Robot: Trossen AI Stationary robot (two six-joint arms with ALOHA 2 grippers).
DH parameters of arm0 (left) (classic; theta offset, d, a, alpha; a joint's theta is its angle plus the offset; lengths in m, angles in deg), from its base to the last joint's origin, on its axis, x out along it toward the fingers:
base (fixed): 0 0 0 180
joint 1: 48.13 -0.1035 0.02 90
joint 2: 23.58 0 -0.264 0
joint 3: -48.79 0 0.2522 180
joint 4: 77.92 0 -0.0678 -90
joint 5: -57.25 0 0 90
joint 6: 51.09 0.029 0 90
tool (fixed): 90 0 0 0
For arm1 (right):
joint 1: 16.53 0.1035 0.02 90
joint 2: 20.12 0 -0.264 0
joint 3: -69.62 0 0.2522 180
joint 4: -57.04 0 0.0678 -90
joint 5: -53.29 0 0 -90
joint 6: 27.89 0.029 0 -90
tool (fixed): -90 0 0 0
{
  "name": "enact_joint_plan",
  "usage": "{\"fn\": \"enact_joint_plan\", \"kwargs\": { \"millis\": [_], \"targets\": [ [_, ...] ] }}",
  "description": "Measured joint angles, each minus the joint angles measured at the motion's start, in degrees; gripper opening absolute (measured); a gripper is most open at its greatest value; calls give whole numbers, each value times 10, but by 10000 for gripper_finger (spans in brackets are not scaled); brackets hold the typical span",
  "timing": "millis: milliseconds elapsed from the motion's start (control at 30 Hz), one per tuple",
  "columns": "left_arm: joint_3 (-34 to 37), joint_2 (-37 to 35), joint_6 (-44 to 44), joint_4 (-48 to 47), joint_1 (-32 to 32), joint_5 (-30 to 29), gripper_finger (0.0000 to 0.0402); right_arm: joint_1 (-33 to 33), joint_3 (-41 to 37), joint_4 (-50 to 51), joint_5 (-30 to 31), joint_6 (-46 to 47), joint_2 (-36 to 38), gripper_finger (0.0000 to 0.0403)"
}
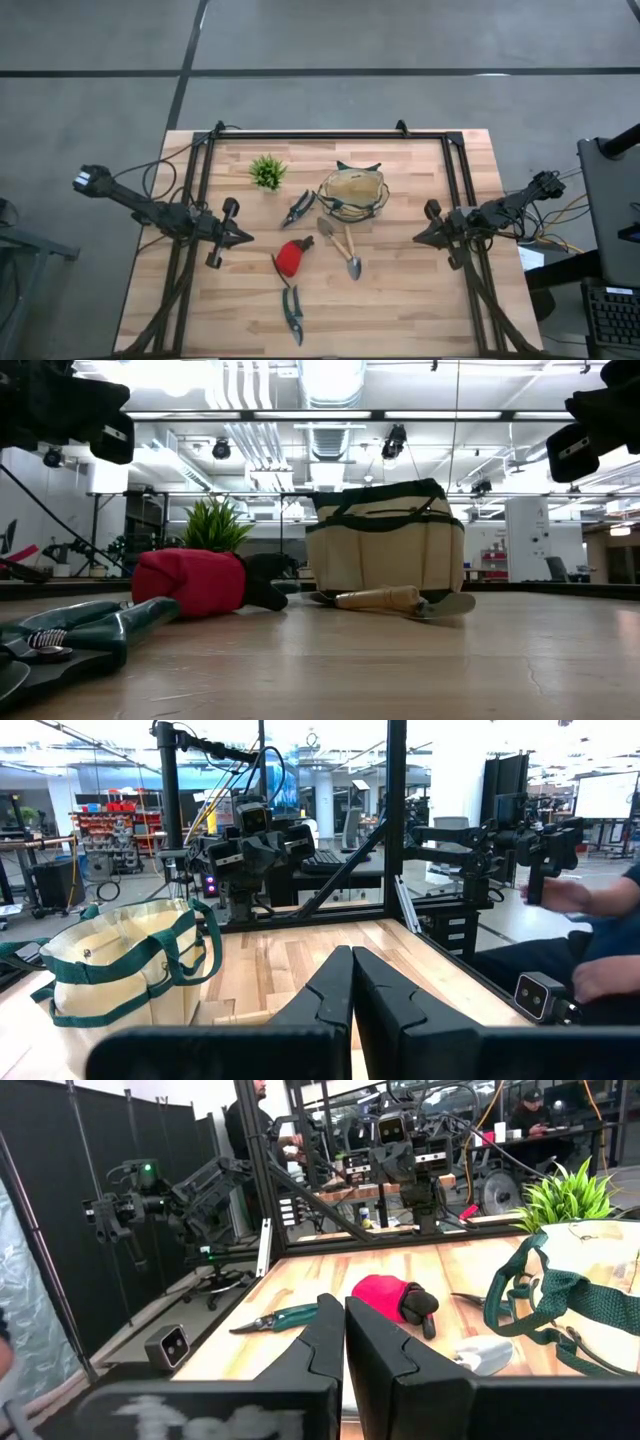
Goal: Pick & Place Garden tools in Gardening bag
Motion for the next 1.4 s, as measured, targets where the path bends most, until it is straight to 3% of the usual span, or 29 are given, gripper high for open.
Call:
{"fn": "enact_joint_plan", "kwargs": {
  "millis": [1033, 1400],
  "targets": [
    [0, 0, 0, 0, 0, 0, 14, 0, 0, -1, 0, -1, 0, 8],
    [0, 0, 0, 0, 0, 0, 14, 0, 0, -1, 5, -63, 1, 8]
  ]
}}
